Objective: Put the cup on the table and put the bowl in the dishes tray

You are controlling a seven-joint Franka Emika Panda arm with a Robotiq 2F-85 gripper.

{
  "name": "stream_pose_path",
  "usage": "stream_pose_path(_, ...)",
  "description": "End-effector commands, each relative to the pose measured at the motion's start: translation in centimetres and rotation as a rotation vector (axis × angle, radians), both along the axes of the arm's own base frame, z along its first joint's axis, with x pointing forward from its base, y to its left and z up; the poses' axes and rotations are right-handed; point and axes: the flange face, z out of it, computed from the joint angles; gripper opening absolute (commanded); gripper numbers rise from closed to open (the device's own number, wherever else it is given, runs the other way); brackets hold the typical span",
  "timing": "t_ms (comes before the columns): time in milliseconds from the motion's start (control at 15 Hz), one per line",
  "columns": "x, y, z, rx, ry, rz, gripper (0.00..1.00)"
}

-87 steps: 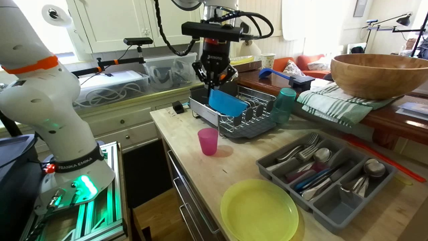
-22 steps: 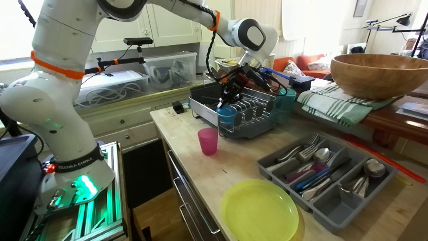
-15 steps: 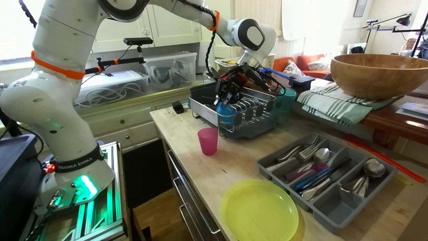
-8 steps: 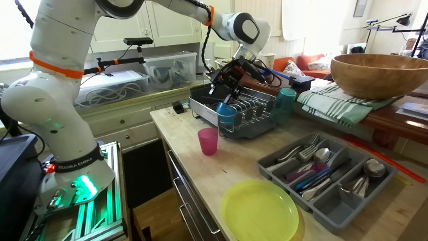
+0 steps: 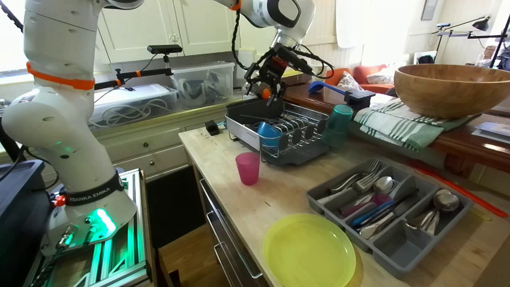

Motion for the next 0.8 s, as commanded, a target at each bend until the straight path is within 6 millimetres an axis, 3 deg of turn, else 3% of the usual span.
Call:
stream_pose_path(0, -2.6, 0.3, 2.3, -0.101, -0.07, -0.136, 1.0)
stream_pose_path(400, -6.2, -0.5, 5.5, -0.228, -0.191, -0.398, 1.0)
stream_pose_path(733, -9.0, -2.4, 8.2, -0.284, -0.263, -0.642, 1.0)
